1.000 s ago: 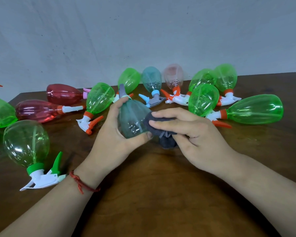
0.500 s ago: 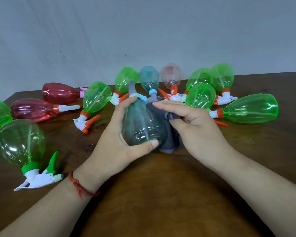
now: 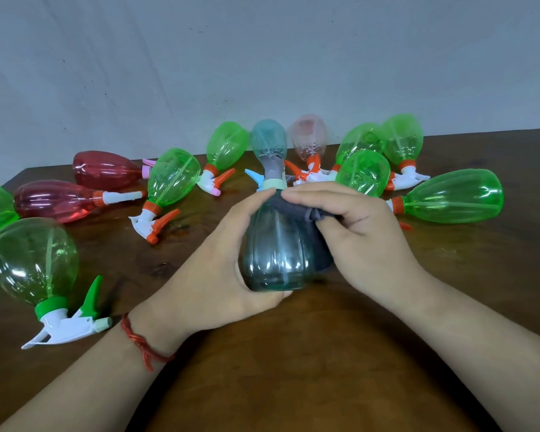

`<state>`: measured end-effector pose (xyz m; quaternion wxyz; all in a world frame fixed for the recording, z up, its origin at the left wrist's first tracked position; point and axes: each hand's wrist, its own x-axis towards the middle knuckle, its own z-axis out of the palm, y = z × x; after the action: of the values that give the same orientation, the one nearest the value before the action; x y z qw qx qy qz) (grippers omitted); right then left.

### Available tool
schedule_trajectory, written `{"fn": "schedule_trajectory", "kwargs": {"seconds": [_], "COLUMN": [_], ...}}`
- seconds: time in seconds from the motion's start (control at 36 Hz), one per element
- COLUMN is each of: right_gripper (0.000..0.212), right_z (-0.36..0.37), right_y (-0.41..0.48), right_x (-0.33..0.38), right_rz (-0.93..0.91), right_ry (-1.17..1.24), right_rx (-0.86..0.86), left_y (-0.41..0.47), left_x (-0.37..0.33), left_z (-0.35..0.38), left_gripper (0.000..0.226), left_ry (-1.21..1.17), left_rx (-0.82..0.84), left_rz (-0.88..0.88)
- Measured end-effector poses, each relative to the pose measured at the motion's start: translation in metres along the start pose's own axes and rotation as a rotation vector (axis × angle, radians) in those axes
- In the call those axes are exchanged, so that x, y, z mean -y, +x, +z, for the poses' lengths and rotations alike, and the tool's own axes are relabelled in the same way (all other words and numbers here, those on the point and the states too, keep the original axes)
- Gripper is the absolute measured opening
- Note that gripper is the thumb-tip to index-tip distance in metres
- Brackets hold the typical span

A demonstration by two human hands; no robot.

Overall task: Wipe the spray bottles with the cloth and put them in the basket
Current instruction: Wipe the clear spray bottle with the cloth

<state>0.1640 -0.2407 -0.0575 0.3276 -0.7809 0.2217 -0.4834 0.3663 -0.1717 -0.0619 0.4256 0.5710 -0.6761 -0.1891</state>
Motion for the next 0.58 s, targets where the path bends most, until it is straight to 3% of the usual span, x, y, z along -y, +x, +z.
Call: {"fn": "schedule_trajectory", "kwargs": {"seconds": [0.03,0.06,0.11,0.14,0.28,0.58], "right_gripper": [0.059,0.059,0.061,0.061,0.057,0.054], "right_z": [0.001,0.001,0.001,0.001,0.0,0.0], "right_y": [-0.001,-0.003,-0.004,-0.004,-0.007,-0.009], "right_x": [0.0,0.001,0.001,0.001,0.004,0.002], "right_rz": [-0.033,-0.058,-0.101,-0.122,-0.217,-0.247], "right_ry": [-0.036,-0.067,-0.125,-0.147,-0.185,-0.209], "right_rx": [0.016,0.033,0.068,0.084,0.159,0.176], "left_y": [-0.004,-0.014,-0.028,-0.035,-0.022,-0.021], "left_x": [-0.015,-0.023,-0.015,-0.012,-0.003,0.005], "left_z": [0.002,0.004,0.0,-0.004,-0.009,-0.009], "left_gripper": [0.052,0.062,0.099,0.108,0.108,0.105], "left_ry": [0.116,0.157,0.094,0.071,-0.057,-0.038], "left_rx": [0.064,0.157,0.039,0.052,-0.107,-0.166], "left_rz": [0.03,0.033,-0.021,-0.015,-0.057,-0.106]}}
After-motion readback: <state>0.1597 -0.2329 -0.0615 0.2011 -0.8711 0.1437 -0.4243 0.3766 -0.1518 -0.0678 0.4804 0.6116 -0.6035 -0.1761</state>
